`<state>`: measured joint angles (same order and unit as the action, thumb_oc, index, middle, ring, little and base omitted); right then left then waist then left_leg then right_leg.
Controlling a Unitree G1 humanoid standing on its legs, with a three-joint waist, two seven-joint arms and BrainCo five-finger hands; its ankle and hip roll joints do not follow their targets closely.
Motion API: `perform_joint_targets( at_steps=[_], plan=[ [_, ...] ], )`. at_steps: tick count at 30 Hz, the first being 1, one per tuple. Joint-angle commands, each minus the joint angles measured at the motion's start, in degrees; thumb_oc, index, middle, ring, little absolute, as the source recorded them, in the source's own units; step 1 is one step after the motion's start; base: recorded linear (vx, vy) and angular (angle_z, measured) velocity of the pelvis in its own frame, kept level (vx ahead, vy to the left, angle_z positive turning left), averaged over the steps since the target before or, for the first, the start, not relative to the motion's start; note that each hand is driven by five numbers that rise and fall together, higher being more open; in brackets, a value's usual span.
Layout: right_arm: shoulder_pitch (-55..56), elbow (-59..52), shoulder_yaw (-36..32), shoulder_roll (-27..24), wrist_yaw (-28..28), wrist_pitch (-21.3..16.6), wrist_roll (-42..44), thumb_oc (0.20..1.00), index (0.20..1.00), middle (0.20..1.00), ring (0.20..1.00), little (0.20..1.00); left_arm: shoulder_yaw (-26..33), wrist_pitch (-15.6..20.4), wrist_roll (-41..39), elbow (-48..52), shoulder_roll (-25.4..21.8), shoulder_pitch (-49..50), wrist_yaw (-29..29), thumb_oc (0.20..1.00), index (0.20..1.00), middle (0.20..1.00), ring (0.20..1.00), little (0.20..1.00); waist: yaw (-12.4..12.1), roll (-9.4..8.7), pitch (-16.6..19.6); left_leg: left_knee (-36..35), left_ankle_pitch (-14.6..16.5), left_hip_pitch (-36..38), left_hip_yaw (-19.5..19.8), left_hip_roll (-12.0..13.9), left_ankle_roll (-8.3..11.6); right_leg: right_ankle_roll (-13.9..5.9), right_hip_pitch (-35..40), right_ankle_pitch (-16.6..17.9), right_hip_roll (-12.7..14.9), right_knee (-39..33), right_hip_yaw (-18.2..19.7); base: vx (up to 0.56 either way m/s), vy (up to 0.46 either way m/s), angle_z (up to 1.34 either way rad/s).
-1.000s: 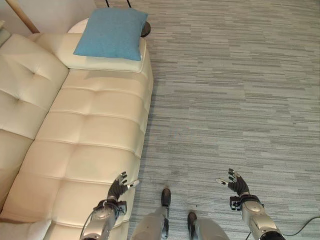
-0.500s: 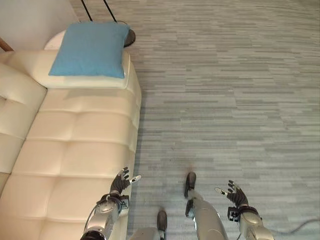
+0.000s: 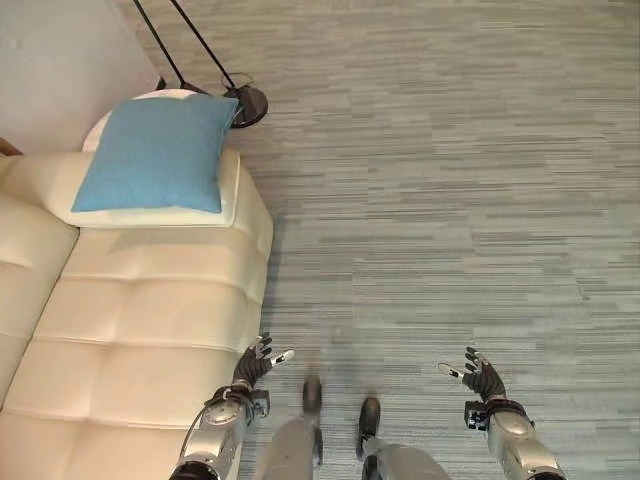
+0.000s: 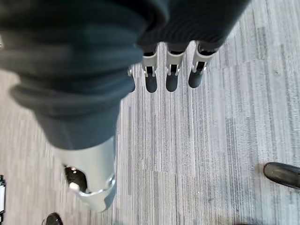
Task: Pick up all the scattered cushions and arrange them neatly on the sofa.
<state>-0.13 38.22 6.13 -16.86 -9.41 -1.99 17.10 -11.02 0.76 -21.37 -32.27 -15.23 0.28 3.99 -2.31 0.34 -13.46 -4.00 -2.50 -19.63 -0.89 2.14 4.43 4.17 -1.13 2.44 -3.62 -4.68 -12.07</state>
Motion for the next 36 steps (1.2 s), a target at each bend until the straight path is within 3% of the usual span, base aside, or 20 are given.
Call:
perform_joint_targets(
  at_steps=[1, 3, 6, 7, 8, 9, 10, 13, 14, 16, 19, 22, 23, 24, 27, 30, 33, 34, 36],
  plan=[
    [2.36, -3.36, -1.54, -1.93, -0.99, -1.17, 0.31, 1.0, 1.0, 1.0, 1.0, 1.0, 1.09, 2.59, -0.02, 4.19, -1.32, 1.7, 0.8, 1.0, 1.0, 1.0, 1.0, 1.0, -2.73, -0.44, 1.47, 0.56, -4.66, -1.33, -3.0, 0.03, -0.79, -8.25, 4.8, -10.04, 4.82, 3.88, 3.72, 0.42, 0.144, -0.17],
    [3.0, -3.75, -1.63, -1.37, -0.59, -1.11, -0.24, 1.0, 1.0, 1.0, 1.0, 1.0, 1.62, 2.59, 0.45, 4.87, -1.66, 3.03, 0.79, 1.0, 1.0, 1.0, 1.0, 1.0, -3.19, -0.6, 2.7, 2.46, -7.08, -1.13, -2.56, 0.37, -1.18, -8.73, 7.23, -10.99, 5.12, 3.78, 4.57, 0.44, 0.164, -0.3],
    [2.72, -3.48, -1.62, -0.29, 0.34, -0.48, -0.85, 1.0, 1.0, 1.0, 1.0, 1.0, 2.07, 2.25, 0.26, 4.58, -2.52, 3.62, 0.29, 1.0, 1.0, 1.0, 1.0, 1.0, -3.91, -2.67, 4.07, 6.54, -4.87, -1.22, -2.27, -1.08, -2.92, -9.89, 7.44, -11.92, 7.63, 7.18, 5.66, 0.41, 0.161, -0.25],
    [2.5, -3.13, -1.43, 0.13, 0.69, -0.39, -0.74, 1.0, 1.0, 1.0, 1.0, 1.0, 2.09, 1.95, 0.25, 4.37, -2.84, 3.89, 0.14, 1.0, 1.0, 1.0, 1.0, 1.0, -4.22, -3.38, 4.35, 7.51, -3.74, -0.64, -2.25, -1.75, -3.65, -10.83, 6.63, -11.28, 8.55, 11.2, 5.79, 0.39, 0.185, -0.12],
    [2.2, -3.38, -1.15, 0.42, 0.95, -0.14, -0.84, 1.0, 1.0, 1.0, 1.0, 1.0, 2.12, 1.71, 0.25, 4.44, -3.44, 4.09, -0.07, 1.0, 1.0, 1.0, 1.0, 1.0, -4.26, -3.92, 4.12, 7.95, -2.49, 0.37, -2.27, -2.22, -4.42, -11.62, 4.88, -9.93, 9.5, 16.5, 5.75, 0.25, 0.127, -0.03],
    [2.19, -3.38, -1.16, 0.41, 0.95, -0.14, -0.84, 1.0, 1.0, 1.0, 1.0, 1.0, 2.12, 1.71, 0.25, 4.44, -3.42, 4.08, -0.07, 1.0, 1.0, 1.0, 1.0, 1.0, -4.31, -3.82, 4.25, 7.94, -2.57, 0.2, -2.26, -2.09, -4.4, -11.59, 4.7, -9.8, 9.37, 16.46, 5.8, 0.35, 0.24, 0.15],
    [2.48, -4.36, -0.33, 0.59, 1.86, 0.16, -1.7, 1.0, 1.0, 1.0, 1.0, 1.0, 2.39, 1.5, 0.52, 4.65, -4.51, 4.97, -0.57, 1.0, 1.0, 1.0, 1.0, 1.0, -3.74, -3.9, 3.64, 8.46, 0.41, 3.35, -2.94, -3.09, -6.63, -13.78, -0.79, -2.84, 11.92, 29.57, 4.66, 0.23, 0.178, 0.18],
    [2.79, -4.32, -0.33, 0.78, 1.96, 0.1, -1.89, 1.0, 1.0, 1.0, 1.0, 1.0, 2.44, 1.43, 0.69, 4.69, -4.77, 5.3, -0.69, 1.0, 1.0, 1.0, 1.0, 1.0, -3.49, -3.44, 3.72, 8.03, 1.26, 4.93, -3.23, -3.04, -7.2, -13.73, -2.82, -0.33, 12.62, 32.79, 3.91, 0.29, 0.165, 0.09],
    [3.02, -4.22, -0.43, 1.15, 2.19, 0.39, -2.19, 1.0, 1.0, 1.0, 1.0, 1.0, 2.53, 1.43, 0.55, 4.8, -4.55, 5.58, -0.77, 1.0, 1.0, 1.0, 1.0, 1.0, -2.09, -2.04, 2.99, 6.28, 2.69, 9.31, -2.86, -3.04, -7.86, -12.2, -7.93, -0.66, 13.17, 34.24, 1.63, 0.3, 0.114, 0.2],
    [3.09, -4.39, -0.63, 1.14, 2.23, 0.18, -2.15, 1.0, 1.0, 1.0, 1.0, 1.0, 2.68, 1.3, 0.1, 4.81, -4.38, 5.72, -0.92, 1.0, 1.0, 1.0, 1.0, 1.0, -1.48, -1.49, 2.57, 5.63, 3.27, 11.02, -2.66, -2.98, -7.75, -11.56, -9.36, -2.26, 13.07, 32.8, 0.45, 0.32, 0.076, 0.09],
    [2.86, -4.17, -0.91, 1.23, 2.06, 0.24, -1.72, 1.0, 1.0, 1.0, 1.0, 1.0, 2.44, 1.16, -0.17, 4.6, -3.85, 5.45, -1.18, 1.0, 1.0, 1.0, 1.0, 1.0, 0.01, -1.13, 1.72, 3.81, 4.7, 14.94, -2.03, -3.18, -7.02, -11.21, -12.51, -3.58, 12.29, 23.59, -1.53, 0.32, -0.021, 0.11],
    [3.04, -3.61, -1.57, 1.66, 1.58, 0.27, -0.97, 1.0, 1.0, 1.0, 1.0, 1.0, 2.34, 1.39, 0.1, 4.25, -3.46, 4.32, -0.99, 1.0, 1.0, 1.0, 1.0, 1.0, 1.86, -1.49, 0.83, 2.94, 6.74, 18.72, -0.51, -3.8, -5.94, -12.59, -15.82, 0.13, 10.61, 11.06, -0.59, 0.33, -0.101, 0.13],
    [3.01, -3.6, -1.57, 1.67, 1.58, 0.27, -0.97, 1.0, 1.0, 1.0, 1.0, 1.0, 2.35, 1.39, 0.1, 4.24, -3.46, 4.29, -0.99, 1.0, 1.0, 1.0, 1.0, 1.0, 1.93, -1.51, 0.85, 2.94, 6.64, 18.63, -0.46, -3.83, -5.95, -12.59, -15.77, 0.34, 10.64, 10.81, -0.65, 0.48, -0.198, 0.17],
    [3.48, -3.72, -2.04, 2.0, 1.43, 0.52, -1.02, 1.0, 1.0, 1.0, 1.0, 1.0, 2.39, 1.88, 0.12, 4.11, -3.3, 3.16, -0.8, 1.0, 1.0, 1.0, 1.0, 1.0, 3.72, -1.68, 0.66, 2.42, 8.17, 21.08, 1.56, -4.0, -5.2, -13.83, -18.48, 3.15, 9.41, 5.14, 2.87, 0.34, -0.144, 0.23],
    [4.01, -3.92, -2.36, 1.79, 1.44, 0.51, -0.91, 1.0, 1.0, 1.0, 1.0, 1.0, 2.12, 2.1, 0.04, 4.17, -2.99, 2.81, -1.33, 1.0, 1.0, 1.0, 1.0, 1.0, 4.13, -2.12, 1.83, 1.87, 10.05, 23.08, 2.42, -4.45, -5.12, -13.54, -16.44, 4.39, 9.32, 2.92, 4.1, 0.35, -0.168, 0.63],
    [4.56, -2.98, -2.29, 1.77, 1.83, 0.38, -0.62, 1.0, 1.0, 1.0, 1.0, 1.0, 2.04, 1.89, -1.23, 3.97, -2.04, 3.59, -1.25, 1.0, 1.0, 1.0, 1.0, 1.0, 4.73, -1.81, 3.9, 4.18, 12.83, 25.42, 2.87, -3.17, -4.28, -11.98, -14.81, 4.39, 8.29, 5.19, 4.6, 0.43, -0.227, 0.38],
    [3.83, -2.22, -1.74, 1.44, 2.16, 0.44, -0.52, 1.0, 1.0, 1.0, 1.0, 1.0, 1.91, 1.87, -2.64, 4.17, -1.55, 3.6, -1.06, 1.0, 1.0, 1.0, 1.0, 1.0, 4.77, -1.39, 4.21, 10.33, 12.13, 24.21, 2.68, -2.12, -2.92, -10.92, -13.28, 2.85, 7.56, 6.73, 4.18, 0.27, -0.197, 0.23],
    [3.43, -2.19, -1.23, 0.95, 2.23, 0.08, -0.07, 1.0, 1.0, 1.0, 1.0, 1.0, 1.29, 1.61, -3.93, 4.14, -0.98, 3.35, -1.09, 1.0, 1.0, 1.0, 1.0, 1.0, 4.28, -1.22, 3.92, 20.26, 8.56, 20.47, 2.93, -2.07, -1.98, -9.31, -10.87, 1.33, 6.92, 6.77, 3.95, 0.23, -0.198, 0.19],
    [3.29, -3.08, -1.02, 0.22, 2.42, -0.19, 0.39, 1.0, 1.0, 1.0, 1.0, 1.0, 0.53, 1.58, -3.65, 3.51, -0.87, 2.72, -1.36, 1.0, 1.0, 1.0, 1.0, 1.0, 3.81, -1.6, 3.34, 28.8, 4.54, 15.86, 2.58, -2.24, -1.16, -8.01, -8.74, 0.04, 6.94, 6.27, 3.42, 0.25, -0.208, 0.21]
  ],
)
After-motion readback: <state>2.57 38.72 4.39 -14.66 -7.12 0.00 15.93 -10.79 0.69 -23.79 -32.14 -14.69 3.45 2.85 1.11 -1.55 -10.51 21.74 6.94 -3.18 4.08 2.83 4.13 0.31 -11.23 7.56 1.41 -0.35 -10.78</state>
